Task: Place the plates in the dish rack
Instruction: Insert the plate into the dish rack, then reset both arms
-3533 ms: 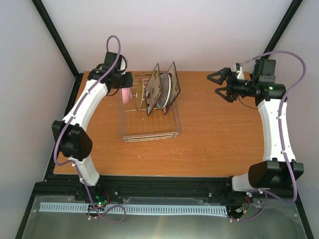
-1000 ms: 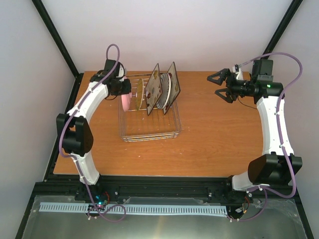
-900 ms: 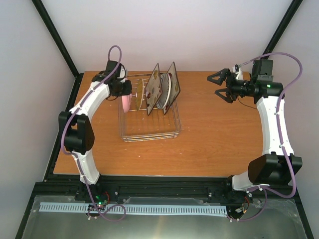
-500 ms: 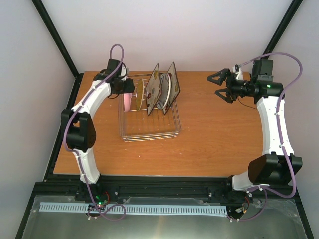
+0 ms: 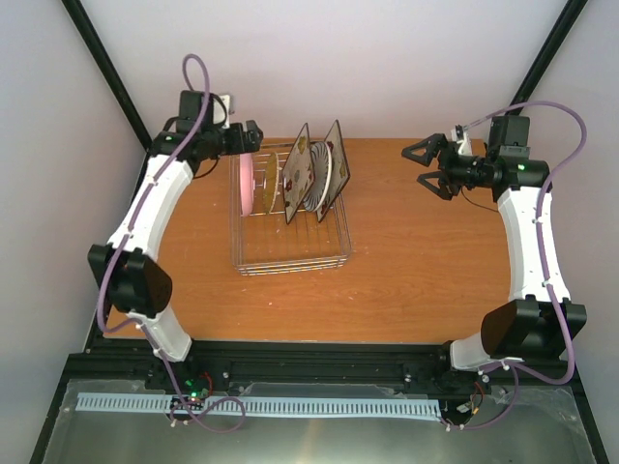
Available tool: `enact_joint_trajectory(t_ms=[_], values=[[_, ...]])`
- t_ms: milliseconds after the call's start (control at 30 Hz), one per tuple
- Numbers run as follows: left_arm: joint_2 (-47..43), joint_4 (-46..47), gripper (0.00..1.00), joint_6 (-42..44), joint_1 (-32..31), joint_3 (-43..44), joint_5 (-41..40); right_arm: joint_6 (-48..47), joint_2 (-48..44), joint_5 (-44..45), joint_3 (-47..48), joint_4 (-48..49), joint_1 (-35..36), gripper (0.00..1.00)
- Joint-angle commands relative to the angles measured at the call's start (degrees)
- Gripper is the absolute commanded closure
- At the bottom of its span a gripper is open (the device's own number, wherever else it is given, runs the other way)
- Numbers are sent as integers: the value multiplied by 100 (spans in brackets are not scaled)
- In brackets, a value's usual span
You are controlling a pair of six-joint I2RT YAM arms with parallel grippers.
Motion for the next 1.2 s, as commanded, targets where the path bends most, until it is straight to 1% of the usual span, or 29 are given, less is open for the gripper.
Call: enact_joint_trajectory(t_ms=[0,100,167,233,267,300,367,400,433,533,600,633,667,767,867,933,1000,1067,1100,1167], values=[[-786,-176,0,-65,172,419,65,-219,-181,142,-177,124,-56,0],[-1350,-247,0,-67,468,420,142,-507,-312,571,-207,24,-24,0],[-1806,-143,0,-46,727,178,53,-852,-370,1184,-28,-187,50,0],[-2360,218,0,26,933,-503,-249,-1164,-389,2083,154,-455,199,0],[-2590,439,0,10,1080,-915,-235,-1299,-365,2590,303,-660,307,0],[-2775,613,0,-55,1304,-1282,-37,-1400,-326,3276,519,-871,448,0],[-2913,607,0,-285,1763,-1851,430,-1581,-239,4440,753,-1233,683,0],[-3008,788,0,-378,1930,-2197,554,-1656,-208,4810,806,-1334,738,0],[-3097,939,0,-437,2041,-2569,638,-1713,-225,4934,791,-1350,757,0],[-3230,1162,0,-245,2135,-3444,586,-1744,-500,4747,506,-1033,761,0],[-3296,1281,0,-48,2135,-3866,191,-1701,-691,4374,255,-735,761,0],[-3309,1352,0,14,2131,-4045,-135,-1688,-730,4140,116,-614,761,0],[-3292,1448,0,77,2135,-4207,-287,-1681,-743,3882,10,-530,761,0],[-3072,1741,0,247,2135,-4442,-173,-1629,-786,3346,-295,-409,760,0],[-2968,2219,0,229,2135,-4747,-584,-1559,-908,3000,-555,-229,761,0],[-3005,2675,0,316,2135,-5064,-656,-1541,-926,2996,-639,-193,761,0],[-2983,3251,0,463,2135,-5410,-609,-1575,-931,3229,-788,-130,761,0],[-2862,3454,0,537,2135,-5628,-677,-1654,-898,3509,-854,-155,761,0],[-2802,3591,0,728,2133,-5734,-515,-1698,-882,3564,-882,-158,761,0],[-2588,3607,0,758,2135,-5675,-407,-1768,-870,3496,-901,-121,761,0]])
